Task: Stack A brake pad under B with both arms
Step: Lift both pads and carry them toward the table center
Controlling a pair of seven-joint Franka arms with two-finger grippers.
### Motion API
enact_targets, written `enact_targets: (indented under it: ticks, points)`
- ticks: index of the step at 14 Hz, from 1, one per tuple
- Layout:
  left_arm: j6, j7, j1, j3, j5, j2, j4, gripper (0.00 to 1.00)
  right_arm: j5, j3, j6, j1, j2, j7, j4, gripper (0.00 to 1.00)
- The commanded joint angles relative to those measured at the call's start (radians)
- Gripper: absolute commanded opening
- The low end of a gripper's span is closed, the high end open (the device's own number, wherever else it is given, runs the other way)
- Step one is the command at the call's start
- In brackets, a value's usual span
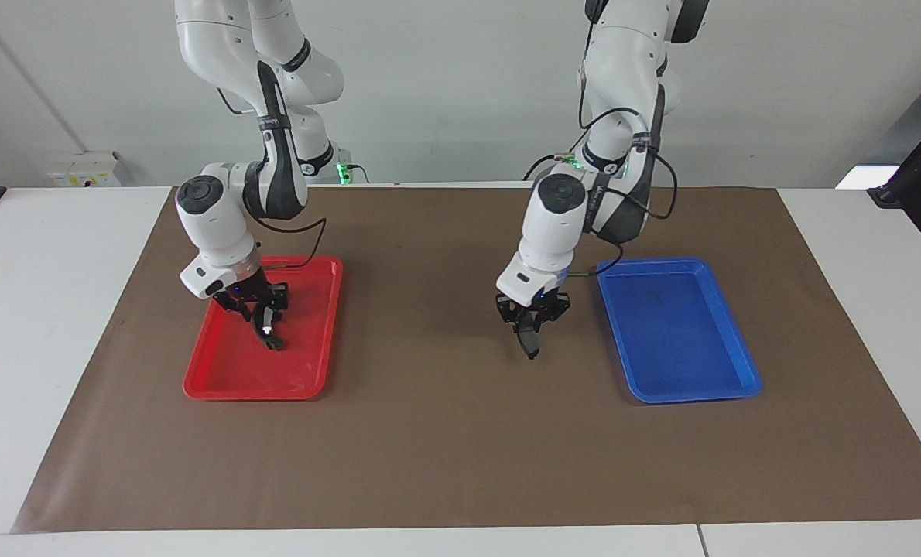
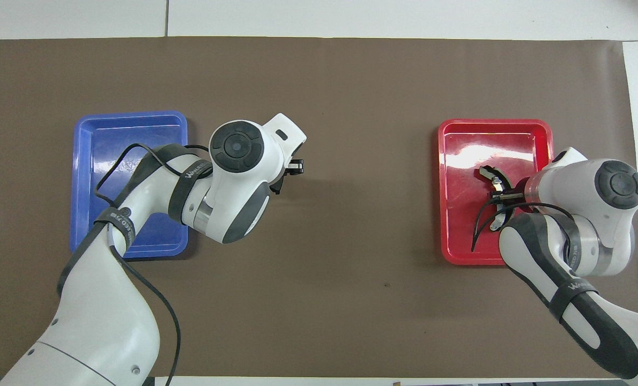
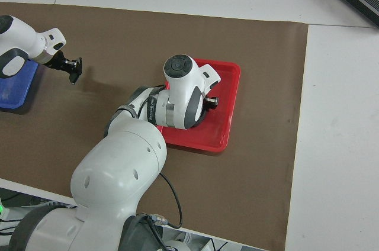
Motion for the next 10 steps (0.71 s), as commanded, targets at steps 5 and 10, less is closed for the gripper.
enact_targets:
  ticks: [5,10]
  points:
    - [0.087,-0.058,-0.074,0.011,0.024,0.076,0.051,0.16,0.033,0.005,-0.14,-0.005,-0.013,0.014,0.094,0.0]
    - [0.106,-0.057,-0.081,0.011,0.015,0.091,0.046,0.84,0.033,0.007,-0.27,0.006,-0.049,-0.027,0.19,0.0]
